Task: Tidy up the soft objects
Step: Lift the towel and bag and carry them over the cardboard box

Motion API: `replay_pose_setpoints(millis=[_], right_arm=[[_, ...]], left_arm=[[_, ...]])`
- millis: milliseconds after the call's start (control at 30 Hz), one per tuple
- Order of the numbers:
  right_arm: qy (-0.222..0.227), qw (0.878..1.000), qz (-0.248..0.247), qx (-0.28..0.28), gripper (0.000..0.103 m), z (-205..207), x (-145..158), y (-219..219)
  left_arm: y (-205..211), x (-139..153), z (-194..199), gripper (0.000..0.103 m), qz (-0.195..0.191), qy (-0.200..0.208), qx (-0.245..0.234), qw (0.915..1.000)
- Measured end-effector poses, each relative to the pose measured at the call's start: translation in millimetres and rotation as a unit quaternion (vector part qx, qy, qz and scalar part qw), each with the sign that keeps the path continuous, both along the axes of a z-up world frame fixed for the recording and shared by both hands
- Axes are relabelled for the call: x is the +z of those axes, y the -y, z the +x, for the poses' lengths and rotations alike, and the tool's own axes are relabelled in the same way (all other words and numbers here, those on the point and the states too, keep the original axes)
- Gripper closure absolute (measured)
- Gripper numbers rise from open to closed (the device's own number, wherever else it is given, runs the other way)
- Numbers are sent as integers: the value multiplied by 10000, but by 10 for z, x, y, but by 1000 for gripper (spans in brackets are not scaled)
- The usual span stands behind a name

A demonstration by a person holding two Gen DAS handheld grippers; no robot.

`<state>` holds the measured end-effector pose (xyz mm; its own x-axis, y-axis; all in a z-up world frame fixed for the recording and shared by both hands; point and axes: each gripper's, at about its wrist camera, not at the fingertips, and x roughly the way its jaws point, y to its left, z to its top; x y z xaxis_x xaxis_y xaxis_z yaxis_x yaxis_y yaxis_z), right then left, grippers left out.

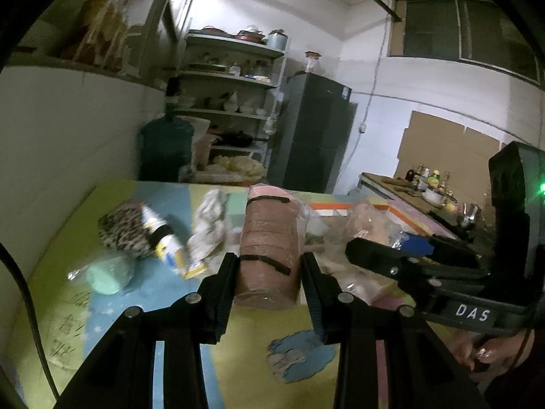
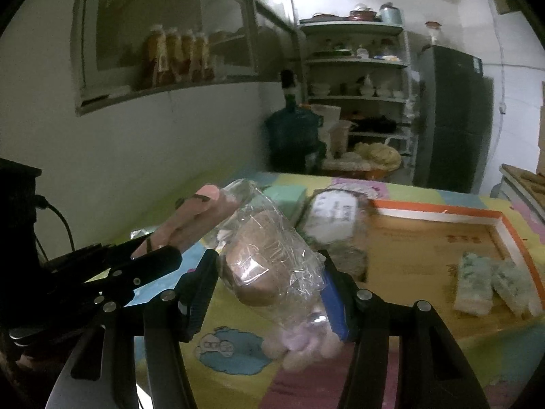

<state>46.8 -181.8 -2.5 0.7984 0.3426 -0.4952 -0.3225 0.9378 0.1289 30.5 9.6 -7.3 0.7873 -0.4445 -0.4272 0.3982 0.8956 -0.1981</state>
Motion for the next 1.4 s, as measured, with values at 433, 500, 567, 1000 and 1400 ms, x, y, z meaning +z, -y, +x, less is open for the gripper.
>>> replay_pose_setpoints(millis=[433, 500, 567, 1000, 1400], right_arm=[[173, 9977, 254, -602, 45, -73, 79, 666], [191, 9969, 291, -707, 45, -92, 81, 793], [202, 9962, 319, -787, 45, -100, 82, 883], [226, 9904, 479, -1276, 45, -166, 47, 1425], [174, 9839, 608, -1674, 44, -174, -42, 1888]], left_arm=[[672, 170, 76, 65, 24, 68, -546, 9985], [761, 188, 97, 65, 26, 58, -616, 9981], [850, 197, 114, 65, 30, 48, -675, 9977], [1384, 175, 268, 65, 84, -170, -980, 9950], [1803, 67, 387, 65, 217, -428, -1037, 9935]])
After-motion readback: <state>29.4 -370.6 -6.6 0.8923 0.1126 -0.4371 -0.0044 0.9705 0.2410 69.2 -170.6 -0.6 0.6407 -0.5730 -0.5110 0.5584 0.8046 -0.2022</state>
